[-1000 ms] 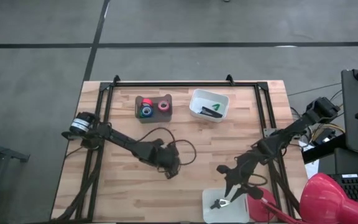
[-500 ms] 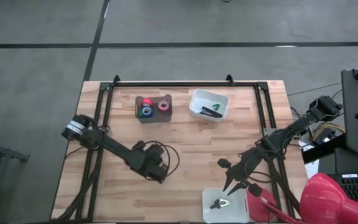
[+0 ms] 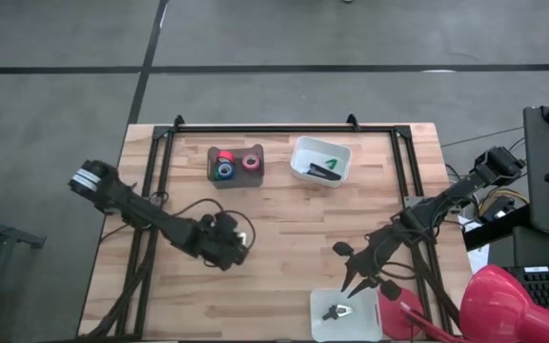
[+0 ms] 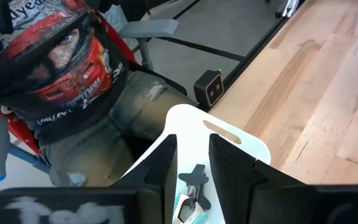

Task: Pick and place Stapler, Stapler remover, tape
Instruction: Put the blue staple remover into the bottom white bin

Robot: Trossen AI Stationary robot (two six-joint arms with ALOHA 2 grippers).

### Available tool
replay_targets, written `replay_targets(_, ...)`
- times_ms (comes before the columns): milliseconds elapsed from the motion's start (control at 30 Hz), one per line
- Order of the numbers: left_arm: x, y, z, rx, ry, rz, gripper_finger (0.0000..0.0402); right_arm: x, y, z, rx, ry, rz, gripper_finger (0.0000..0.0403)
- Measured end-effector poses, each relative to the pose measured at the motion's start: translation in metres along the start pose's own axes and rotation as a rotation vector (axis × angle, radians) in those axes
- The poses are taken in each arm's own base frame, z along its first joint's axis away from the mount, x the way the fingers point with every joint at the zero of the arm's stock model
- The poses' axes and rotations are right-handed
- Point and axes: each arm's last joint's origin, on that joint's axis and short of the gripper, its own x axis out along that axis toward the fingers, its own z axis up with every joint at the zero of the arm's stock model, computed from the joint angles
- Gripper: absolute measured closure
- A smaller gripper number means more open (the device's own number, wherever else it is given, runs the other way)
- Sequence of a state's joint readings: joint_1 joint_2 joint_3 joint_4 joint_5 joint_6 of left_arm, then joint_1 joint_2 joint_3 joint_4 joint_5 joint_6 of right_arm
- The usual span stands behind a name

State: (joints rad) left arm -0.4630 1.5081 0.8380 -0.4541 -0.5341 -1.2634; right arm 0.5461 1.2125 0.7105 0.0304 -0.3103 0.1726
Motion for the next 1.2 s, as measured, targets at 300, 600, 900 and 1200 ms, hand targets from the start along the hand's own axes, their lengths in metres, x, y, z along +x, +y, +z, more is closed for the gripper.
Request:
replay_targets(300, 0.002, 0.038, -0.018, -0.196, -0.003, -0.121, 0.0303, 0.0, -0.001, 0.0, 0.0, -0.003, -0.002, 0.0316)
replay_targets(600, 0.01, 0.041, -0.026, -0.214, 0.0, -0.138, 0.0303, -0.001, -0.003, 0.001, 0.003, -0.007, -0.014, 0.0324)
replay_targets(900, 0.012, 0.039, -0.028, -0.219, 0.024, -0.144, 0.0303, -0.001, -0.003, 0.001, 0.003, -0.007, -0.016, 0.0312)
replay_targets(1200, 0.017, 0.041, -0.031, -0.209, 0.022, -0.115, 0.0303, -0.001, -0.003, 0.001, 0.003, -0.008, -0.019, 0.0324)
